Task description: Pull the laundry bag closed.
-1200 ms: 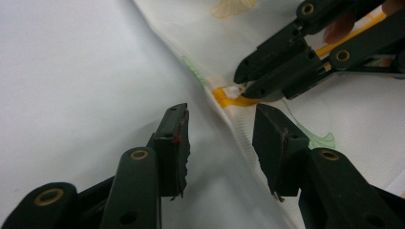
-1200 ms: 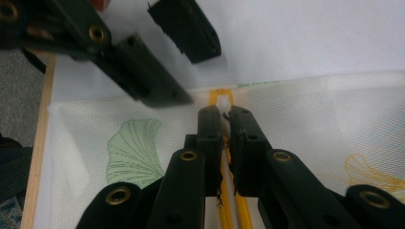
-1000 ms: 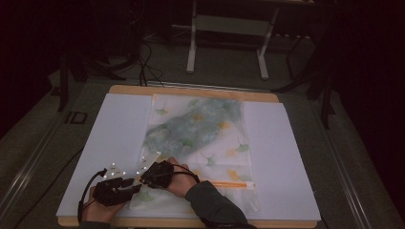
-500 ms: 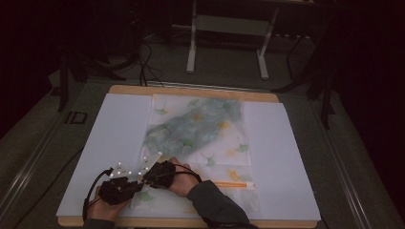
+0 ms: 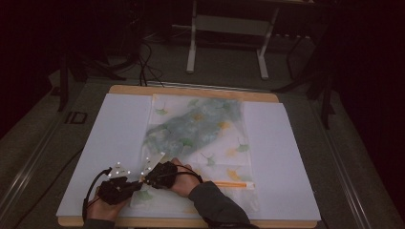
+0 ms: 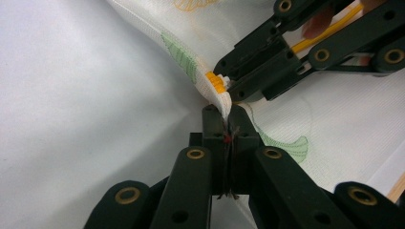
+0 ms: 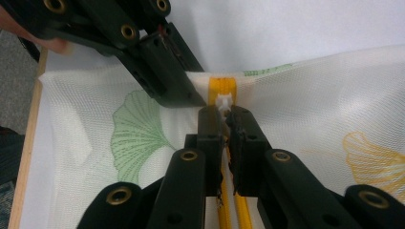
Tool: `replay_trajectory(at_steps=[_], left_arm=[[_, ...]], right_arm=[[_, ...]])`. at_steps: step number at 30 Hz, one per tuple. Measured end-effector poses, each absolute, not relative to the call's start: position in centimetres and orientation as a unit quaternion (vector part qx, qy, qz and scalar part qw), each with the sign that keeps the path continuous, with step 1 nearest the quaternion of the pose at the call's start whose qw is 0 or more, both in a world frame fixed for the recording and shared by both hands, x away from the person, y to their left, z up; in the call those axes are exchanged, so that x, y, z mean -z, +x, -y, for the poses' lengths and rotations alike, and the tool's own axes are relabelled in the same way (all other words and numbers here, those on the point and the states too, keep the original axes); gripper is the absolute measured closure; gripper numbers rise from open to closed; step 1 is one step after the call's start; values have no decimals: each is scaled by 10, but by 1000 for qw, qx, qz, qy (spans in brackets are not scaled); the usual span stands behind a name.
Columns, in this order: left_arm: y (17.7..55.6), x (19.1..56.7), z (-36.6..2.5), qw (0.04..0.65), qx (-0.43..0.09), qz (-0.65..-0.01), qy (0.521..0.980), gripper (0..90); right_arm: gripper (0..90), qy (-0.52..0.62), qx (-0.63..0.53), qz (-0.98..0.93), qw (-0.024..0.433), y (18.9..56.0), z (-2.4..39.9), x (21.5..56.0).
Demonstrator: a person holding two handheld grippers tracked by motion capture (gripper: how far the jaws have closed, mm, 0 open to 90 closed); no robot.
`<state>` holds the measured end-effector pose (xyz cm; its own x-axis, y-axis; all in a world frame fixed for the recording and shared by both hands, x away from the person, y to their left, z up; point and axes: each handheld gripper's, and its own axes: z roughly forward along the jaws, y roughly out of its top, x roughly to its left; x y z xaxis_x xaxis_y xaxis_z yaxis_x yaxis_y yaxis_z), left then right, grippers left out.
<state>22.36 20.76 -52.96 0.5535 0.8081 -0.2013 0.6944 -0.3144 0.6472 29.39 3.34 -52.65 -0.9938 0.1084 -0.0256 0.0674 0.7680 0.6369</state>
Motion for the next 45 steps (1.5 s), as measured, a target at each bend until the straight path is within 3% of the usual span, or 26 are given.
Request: replay_trajectory(at_steps=[45], left_arm=[[223, 525, -221, 412, -67, -464, 781, 886]], right_arm=[[843, 53, -289, -955, 46, 289, -4, 525]])
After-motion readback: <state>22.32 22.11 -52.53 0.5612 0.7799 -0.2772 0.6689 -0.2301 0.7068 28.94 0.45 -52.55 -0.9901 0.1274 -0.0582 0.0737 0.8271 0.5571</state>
